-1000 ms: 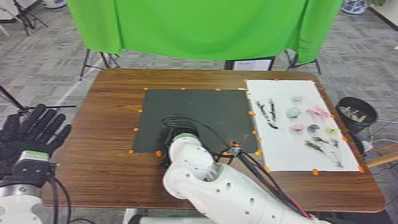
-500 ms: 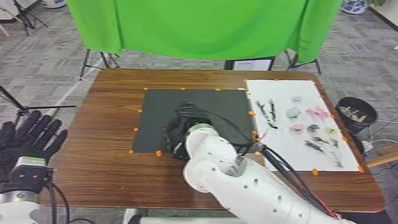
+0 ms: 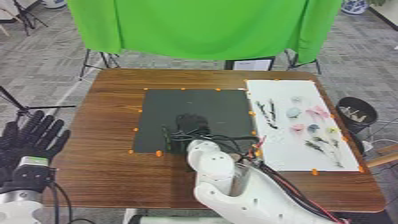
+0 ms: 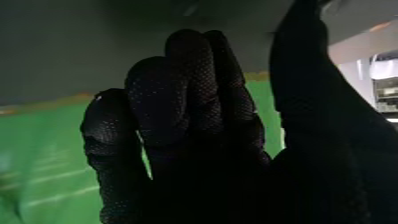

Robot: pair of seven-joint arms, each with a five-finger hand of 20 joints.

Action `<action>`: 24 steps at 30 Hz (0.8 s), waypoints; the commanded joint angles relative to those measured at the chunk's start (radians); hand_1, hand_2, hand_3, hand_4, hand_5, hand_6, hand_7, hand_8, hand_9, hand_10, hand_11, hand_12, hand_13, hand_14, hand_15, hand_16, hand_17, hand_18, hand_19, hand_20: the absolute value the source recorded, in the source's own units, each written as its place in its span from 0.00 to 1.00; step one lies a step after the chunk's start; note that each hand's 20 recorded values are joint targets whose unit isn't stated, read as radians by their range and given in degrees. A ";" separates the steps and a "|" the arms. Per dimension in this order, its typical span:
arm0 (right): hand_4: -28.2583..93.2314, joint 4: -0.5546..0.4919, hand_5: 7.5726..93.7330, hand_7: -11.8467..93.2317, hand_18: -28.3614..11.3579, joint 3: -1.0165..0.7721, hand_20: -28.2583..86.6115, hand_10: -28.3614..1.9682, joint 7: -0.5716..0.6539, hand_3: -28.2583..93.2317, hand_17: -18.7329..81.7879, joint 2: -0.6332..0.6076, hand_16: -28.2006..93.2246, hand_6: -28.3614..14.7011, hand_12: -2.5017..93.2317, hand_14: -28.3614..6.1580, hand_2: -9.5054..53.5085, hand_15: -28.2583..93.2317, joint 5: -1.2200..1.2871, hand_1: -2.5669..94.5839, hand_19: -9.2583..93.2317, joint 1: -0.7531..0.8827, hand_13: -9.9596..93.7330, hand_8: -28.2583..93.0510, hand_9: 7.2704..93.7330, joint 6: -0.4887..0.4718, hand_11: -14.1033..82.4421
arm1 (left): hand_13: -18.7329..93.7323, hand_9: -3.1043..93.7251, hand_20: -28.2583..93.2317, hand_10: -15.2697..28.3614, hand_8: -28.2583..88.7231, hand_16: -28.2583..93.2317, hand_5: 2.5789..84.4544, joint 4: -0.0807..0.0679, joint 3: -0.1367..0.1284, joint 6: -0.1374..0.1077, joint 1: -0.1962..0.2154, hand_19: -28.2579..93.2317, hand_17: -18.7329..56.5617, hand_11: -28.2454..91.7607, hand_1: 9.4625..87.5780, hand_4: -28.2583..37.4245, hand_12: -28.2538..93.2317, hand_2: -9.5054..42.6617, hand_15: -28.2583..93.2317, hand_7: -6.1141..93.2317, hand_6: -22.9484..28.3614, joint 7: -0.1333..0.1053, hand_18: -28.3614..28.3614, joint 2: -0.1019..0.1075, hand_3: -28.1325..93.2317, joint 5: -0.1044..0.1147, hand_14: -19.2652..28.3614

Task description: Arrange flowers

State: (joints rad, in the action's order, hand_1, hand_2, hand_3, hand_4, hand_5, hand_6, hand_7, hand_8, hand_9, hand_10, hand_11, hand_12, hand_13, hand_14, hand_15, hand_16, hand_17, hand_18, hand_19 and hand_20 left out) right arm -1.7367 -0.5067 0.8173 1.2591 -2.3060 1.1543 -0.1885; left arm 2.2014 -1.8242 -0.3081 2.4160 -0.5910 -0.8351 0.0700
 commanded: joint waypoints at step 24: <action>0.00 -0.236 0.57 0.51 0.05 -0.263 0.58 0.27 0.096 0.88 0.64 -0.142 0.56 0.45 0.36 0.39 0.00 0.76 0.160 0.43 1.00 0.095 0.76 0.12 0.70 0.007 0.56 | 0.42 0.45 0.34 0.71 0.18 0.18 0.55 -0.006 0.007 0.041 -0.003 0.56 0.16 0.40 0.21 0.00 0.34 0.47 0.55 0.20 0.64 0.017 0.79 -0.023 0.84 -0.033 0.76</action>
State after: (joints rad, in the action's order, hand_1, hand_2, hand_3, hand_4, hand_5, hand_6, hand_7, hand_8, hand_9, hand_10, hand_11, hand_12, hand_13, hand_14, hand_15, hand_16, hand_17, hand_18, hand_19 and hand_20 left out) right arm -1.8156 -0.5992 0.8677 1.2524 -2.2018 1.1883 -0.1712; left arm 2.1931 -1.8124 -0.2984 2.4099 -0.5717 -0.8498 0.0647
